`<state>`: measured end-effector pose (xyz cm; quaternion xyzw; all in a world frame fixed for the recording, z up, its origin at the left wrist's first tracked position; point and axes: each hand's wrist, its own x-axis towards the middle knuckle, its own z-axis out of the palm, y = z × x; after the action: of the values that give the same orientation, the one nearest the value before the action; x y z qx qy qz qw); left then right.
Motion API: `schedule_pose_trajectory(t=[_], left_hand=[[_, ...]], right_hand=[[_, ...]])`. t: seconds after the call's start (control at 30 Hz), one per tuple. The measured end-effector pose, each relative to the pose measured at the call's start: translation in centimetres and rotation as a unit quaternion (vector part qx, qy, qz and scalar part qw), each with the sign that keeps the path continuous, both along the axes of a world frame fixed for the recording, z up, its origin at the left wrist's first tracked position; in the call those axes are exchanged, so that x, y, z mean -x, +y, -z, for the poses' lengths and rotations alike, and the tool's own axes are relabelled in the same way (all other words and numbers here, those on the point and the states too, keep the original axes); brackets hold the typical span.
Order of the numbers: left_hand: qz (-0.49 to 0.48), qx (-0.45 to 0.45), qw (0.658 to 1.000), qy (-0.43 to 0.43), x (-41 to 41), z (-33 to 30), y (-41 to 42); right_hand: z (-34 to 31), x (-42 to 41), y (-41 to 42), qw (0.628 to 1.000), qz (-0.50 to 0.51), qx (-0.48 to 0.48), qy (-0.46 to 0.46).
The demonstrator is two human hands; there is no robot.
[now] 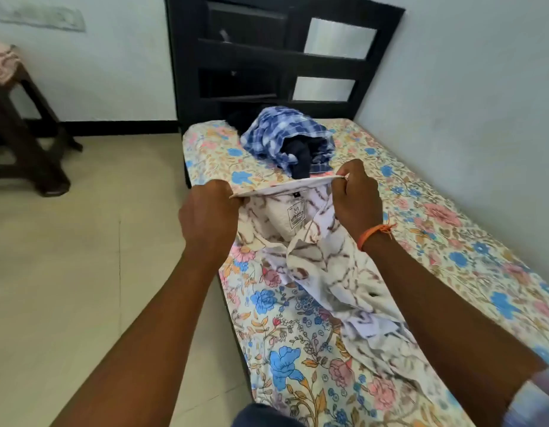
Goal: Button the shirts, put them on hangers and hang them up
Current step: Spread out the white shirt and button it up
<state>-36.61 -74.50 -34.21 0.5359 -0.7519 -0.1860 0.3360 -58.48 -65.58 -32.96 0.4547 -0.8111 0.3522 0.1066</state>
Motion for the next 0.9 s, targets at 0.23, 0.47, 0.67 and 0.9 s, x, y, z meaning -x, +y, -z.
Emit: schedule_pose_trajectory(t=[0.23, 0.47, 0.67, 0.9], left_hand=[[-0.015, -0.097, 0.978, 0.183, 6.6, -19.5, 0.2], [0.085, 0.013, 0.968, 0.235, 11.0, -37.8, 5.9], [0.241, 0.038, 0.968, 0.065, 9.4, -43.7, 8.5], [0.449, 0.087, 0.885, -0.092, 8.5, -45.0, 14.1]], right_hand=[[-16.9, 2.4, 4.9, 0.998, 0.034, -0.032, -0.048], [-36.4, 3.5, 11.8, 0.989, 0.120, 0.085, 0.031], [-41.3, 1.0, 18.9, 0.979, 0.199, 0.032, -0.034], [-40.6, -5.1, 28.2, 0.938, 0.256, 0.113, -0.205]])
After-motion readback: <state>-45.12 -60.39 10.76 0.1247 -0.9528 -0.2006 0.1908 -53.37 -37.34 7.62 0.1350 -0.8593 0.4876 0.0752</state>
